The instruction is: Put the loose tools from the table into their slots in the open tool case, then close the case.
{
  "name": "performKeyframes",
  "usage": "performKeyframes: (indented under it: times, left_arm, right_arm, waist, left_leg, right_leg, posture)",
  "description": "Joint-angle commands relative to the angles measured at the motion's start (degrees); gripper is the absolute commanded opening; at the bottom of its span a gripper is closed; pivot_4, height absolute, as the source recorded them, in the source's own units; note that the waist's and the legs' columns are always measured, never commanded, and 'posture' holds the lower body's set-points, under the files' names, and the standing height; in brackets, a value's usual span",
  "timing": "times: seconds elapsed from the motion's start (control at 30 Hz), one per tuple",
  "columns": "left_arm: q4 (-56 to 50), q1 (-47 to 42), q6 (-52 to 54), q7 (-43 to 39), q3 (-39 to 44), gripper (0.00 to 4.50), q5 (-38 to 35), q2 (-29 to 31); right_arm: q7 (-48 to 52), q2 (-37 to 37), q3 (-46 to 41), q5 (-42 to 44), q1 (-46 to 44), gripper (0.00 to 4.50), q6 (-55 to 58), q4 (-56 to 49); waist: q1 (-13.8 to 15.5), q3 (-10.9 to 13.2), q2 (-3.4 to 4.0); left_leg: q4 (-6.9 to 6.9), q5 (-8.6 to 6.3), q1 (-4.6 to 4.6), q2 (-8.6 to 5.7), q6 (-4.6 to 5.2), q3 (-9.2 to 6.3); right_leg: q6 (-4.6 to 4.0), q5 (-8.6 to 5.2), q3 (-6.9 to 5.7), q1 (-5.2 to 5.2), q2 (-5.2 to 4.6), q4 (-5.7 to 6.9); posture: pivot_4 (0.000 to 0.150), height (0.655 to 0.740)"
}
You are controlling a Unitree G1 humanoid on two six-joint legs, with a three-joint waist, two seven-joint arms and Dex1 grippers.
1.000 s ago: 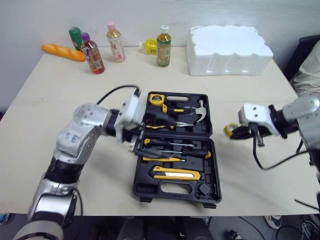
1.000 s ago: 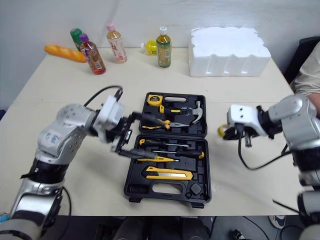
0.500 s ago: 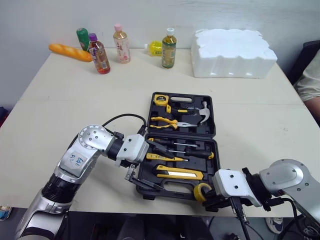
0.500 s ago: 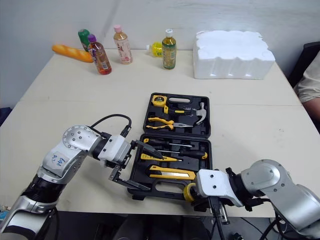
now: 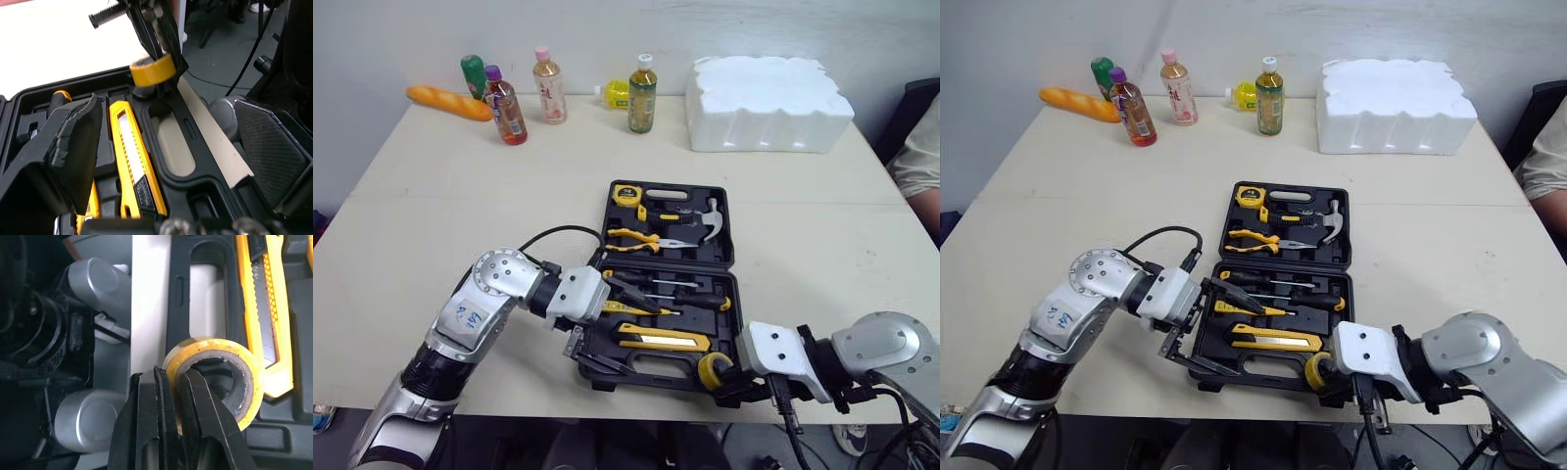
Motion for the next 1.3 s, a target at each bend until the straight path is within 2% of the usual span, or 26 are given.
performKeyframes:
  times: [0.03,0.37,0.47,0.6,0.67,0.8,0.83,0.9,1.0,1.03,1.07,1.3]
  left_arm:
    - [-1.60,0.25,-0.16,0.16,0.37,4.50,-0.24,0.40]
    - [-1.37,0.18,-0.36,0.47,0.71,4.50,-0.11,0.94]
    - [-1.39,0.08,-0.40,0.67,0.95,4.50,-0.05,1.11]
    - [-1.32,-0.08,-0.50,0.84,1.18,4.50,-0.11,1.33]
    - [-1.13,-0.07,-0.71,0.86,1.15,4.50,-0.02,1.31]
    - [0.32,-0.64,-1.88,0.36,1.01,4.50,0.36,1.01]
    - [0.54,-0.90,-2.14,0.08,0.89,4.50,0.34,0.94]
    - [1.10,-1.27,-2.68,-0.51,0.75,4.50,0.23,0.88]
    - [1.63,-1.49,-3.27,-0.95,0.77,4.50,0.32,0.84]
    - [1.81,-1.51,-3.42,-1.05,0.79,4.50,0.35,0.84]
    - [2.16,-1.45,-3.51,-1.14,0.78,4.50,0.50,0.95]
    - [3.38,-1.21,-3.28,-2.13,0.85,4.50,0.54,1.73]
  right_arm:
    - [-0.18,-0.52,-0.48,0.55,-0.33,0.04,-0.69,1.08]
    - [-0.03,-1.36,1.68,-0.85,0.19,0.04,-2.78,1.98]
    - [0.43,-2.02,-3.13,4.24,-0.38,1.32,0.68,-0.73]
    - [2.06,-3.17,-12.83,14.89,-1.18,3.27,5.49,-3.66]
    - [1.42,-2.70,-15.87,17.90,-1.60,3.27,6.19,-3.32]
    - [-3.62,4.75,-13.78,11.56,1.08,3.27,-3.18,0.91]
    - [-4.21,7.70,-12.76,12.01,3.16,3.04,-4.53,1.92]
    - [-1.09,9.09,-10.10,8.53,8.19,2.38,-10.94,2.99]
    - [-2.70,12.98,-7.96,5.10,10.65,0.91,-16.69,6.31]
    - [-3.39,13.85,-7.68,4.77,10.63,0.28,-17.42,7.07]
    - [-3.55,15.25,-7.44,3.79,11.47,0.04,-19.78,8.67]
    - [-2.72,18.79,-3.56,-2.93,17.59,0.04,-31.14,16.05]
  waist:
    - [0.00,0.00,0.00]
    - [-0.12,0.00,0.00]
    - [-0.08,0.00,0.00]
    - [0.00,0.00,0.00]
    - [-0.02,0.01,-0.01]
    - [-0.01,0.00,-0.03]
    - [0.00,0.00,-0.05]
    - [0.33,0.00,-0.05]
    - [0.56,0.01,-0.05]
    - [0.41,0.01,-0.06]
    - [0.14,0.01,-0.06]
    - [-0.03,0.01,-0.06]
  left_leg:
    - [0.00,0.00,0.00,0.00,0.00,0.00]
    - [-0.01,0.00,0.00,0.02,0.00,-0.01]
    - [-0.01,0.00,0.00,0.02,0.00,-0.01]
    - [-0.02,0.00,-0.01,0.02,0.00,-0.02]
    - [-0.02,-0.01,0.00,0.03,0.02,-0.04]
    - [-0.04,-0.08,0.01,0.04,0.13,-0.08]
    - [-0.06,-0.07,0.01,0.04,0.12,-0.08]
    - [-0.10,-0.03,0.00,0.03,0.06,-0.10]
    - [-0.08,-0.03,-0.02,-0.02,0.05,0.03]
    - [-0.02,-0.03,-0.01,-0.02,0.06,0.05]
    - [0.01,-0.03,0.02,-0.02,0.07,0.09]
    - [-0.22,-0.01,0.27,0.01,0.07,-0.03]
  right_leg:
    - [0.00,0.00,0.00,0.00,0.00,0.00]
    - [0.00,0.00,-0.01,0.00,0.02,0.00]
    - [0.00,0.00,-0.01,0.00,0.02,0.00]
    - [0.00,0.00,-0.01,0.00,0.00,-0.01]
    - [0.00,0.00,-0.03,0.05,0.00,-0.05]
    - [0.00,0.00,-0.08,0.08,-0.01,-0.12]
    - [0.00,0.00,-0.07,0.08,-0.01,-0.13]
    - [0.00,0.00,-0.11,0.08,0.00,-0.18]
    - [0.01,0.01,-0.05,0.03,0.01,-0.15]
    - [0.04,0.02,-0.07,0.07,0.02,-0.17]
    - [0.08,0.04,-0.06,0.08,0.02,-0.15]
    - [0.05,0.03,-0.05,0.35,0.03,-0.33]
  posture:
    - [0.150,0.7400]
    - [0.150,0.7400]
    - [0.150,0.7400]
    - [0.150,0.7400]
    - [0.150,0.7400]
    - [0.150,0.7400]
    - [0.150,0.7400]
    - [0.150,0.7400]
    - [0.150,0.7400]
    - [0.150,0.7400]
    - [0.150,0.7400]
    - [0.150,0.7400]
